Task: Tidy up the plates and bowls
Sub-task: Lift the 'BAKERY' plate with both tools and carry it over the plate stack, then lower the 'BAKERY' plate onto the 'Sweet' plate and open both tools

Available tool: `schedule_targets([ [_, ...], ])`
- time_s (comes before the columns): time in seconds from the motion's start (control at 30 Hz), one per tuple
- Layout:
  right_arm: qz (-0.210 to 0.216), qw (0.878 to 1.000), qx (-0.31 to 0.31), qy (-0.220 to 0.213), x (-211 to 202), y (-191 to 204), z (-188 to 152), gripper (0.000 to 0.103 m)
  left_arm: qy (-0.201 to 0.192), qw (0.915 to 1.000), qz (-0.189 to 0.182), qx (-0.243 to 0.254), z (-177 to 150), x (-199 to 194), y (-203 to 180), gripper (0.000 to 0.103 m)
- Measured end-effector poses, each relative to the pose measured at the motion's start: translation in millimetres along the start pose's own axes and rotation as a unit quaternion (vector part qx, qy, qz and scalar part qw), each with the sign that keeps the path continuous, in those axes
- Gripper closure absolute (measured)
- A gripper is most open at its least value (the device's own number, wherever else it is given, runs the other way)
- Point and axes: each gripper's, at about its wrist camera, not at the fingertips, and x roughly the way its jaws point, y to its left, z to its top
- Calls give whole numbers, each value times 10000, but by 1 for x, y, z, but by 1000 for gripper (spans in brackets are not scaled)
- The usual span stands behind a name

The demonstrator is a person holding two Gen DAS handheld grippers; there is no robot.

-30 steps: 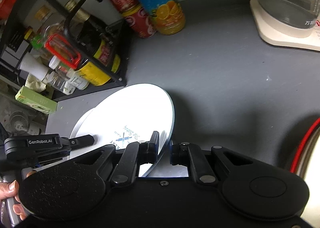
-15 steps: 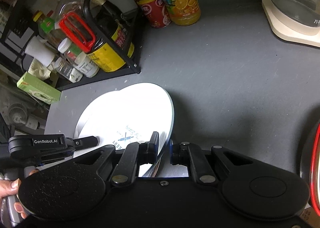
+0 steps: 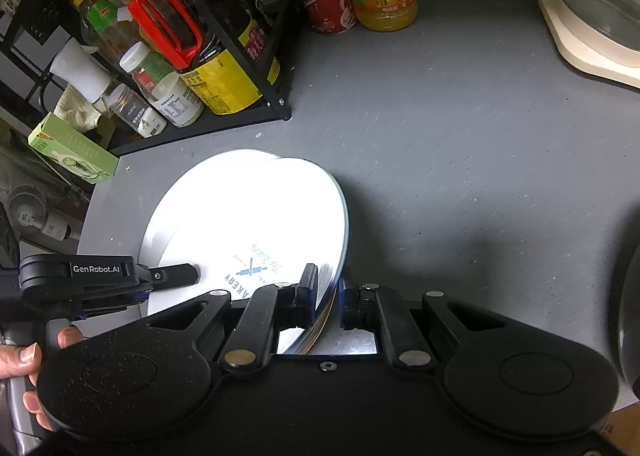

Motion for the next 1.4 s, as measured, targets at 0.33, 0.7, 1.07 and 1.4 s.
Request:
schedule_targets([
  [0.33, -109, 9999, -75, 74, 10, 6, -4, 94, 15, 9998, 180, -28, 0, 6, 6, 88],
  [0.7, -177, 9997, -155, 61, 13, 8, -3, 95, -106, 9980, 401, 468, 12, -23, -5, 72],
  [1.07, -291, 9993, -213, 94, 20, 12, -2, 91, -244, 9944, 777, 675, 16, -22, 1, 37],
  [1.4, -379, 9986, -335, 135, 25, 13, -2, 80, -222, 9928, 993, 625, 12, -7, 15, 37],
])
